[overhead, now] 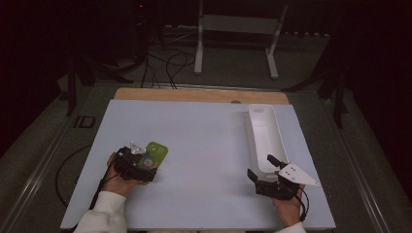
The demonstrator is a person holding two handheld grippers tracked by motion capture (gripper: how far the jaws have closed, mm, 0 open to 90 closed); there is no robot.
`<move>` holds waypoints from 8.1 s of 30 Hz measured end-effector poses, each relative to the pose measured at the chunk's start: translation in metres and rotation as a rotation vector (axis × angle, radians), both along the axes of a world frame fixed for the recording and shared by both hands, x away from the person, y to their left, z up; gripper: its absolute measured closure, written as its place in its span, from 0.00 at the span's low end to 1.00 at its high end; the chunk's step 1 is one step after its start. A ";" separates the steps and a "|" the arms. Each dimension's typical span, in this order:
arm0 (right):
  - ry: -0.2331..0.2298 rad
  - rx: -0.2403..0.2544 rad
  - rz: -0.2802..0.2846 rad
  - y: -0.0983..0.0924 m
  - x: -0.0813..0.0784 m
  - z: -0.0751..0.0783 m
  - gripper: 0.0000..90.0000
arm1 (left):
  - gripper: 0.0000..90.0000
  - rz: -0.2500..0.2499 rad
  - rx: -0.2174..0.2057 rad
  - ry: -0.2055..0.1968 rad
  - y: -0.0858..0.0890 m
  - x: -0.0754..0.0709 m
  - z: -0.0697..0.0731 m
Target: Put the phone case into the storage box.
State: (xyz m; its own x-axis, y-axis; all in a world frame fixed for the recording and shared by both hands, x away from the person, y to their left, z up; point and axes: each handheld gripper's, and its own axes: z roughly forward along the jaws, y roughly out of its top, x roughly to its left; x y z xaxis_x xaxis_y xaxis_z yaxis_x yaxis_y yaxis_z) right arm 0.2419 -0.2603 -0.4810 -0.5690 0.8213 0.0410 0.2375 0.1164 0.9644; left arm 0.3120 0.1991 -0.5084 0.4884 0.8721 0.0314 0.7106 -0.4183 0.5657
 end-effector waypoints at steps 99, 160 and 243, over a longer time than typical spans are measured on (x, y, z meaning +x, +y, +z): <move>0.016 0.014 0.012 0.005 0.005 0.007 0.10 | 0.18 0.011 -0.065 -0.258 -0.017 -0.019 0.033; 0.139 0.145 0.237 0.053 0.048 0.050 0.10 | 0.18 -0.200 -0.124 -0.452 -0.074 -0.031 0.072; 0.360 0.223 0.431 0.106 0.060 0.052 0.94 | 0.17 -0.419 -0.109 -0.502 -0.139 -0.058 0.067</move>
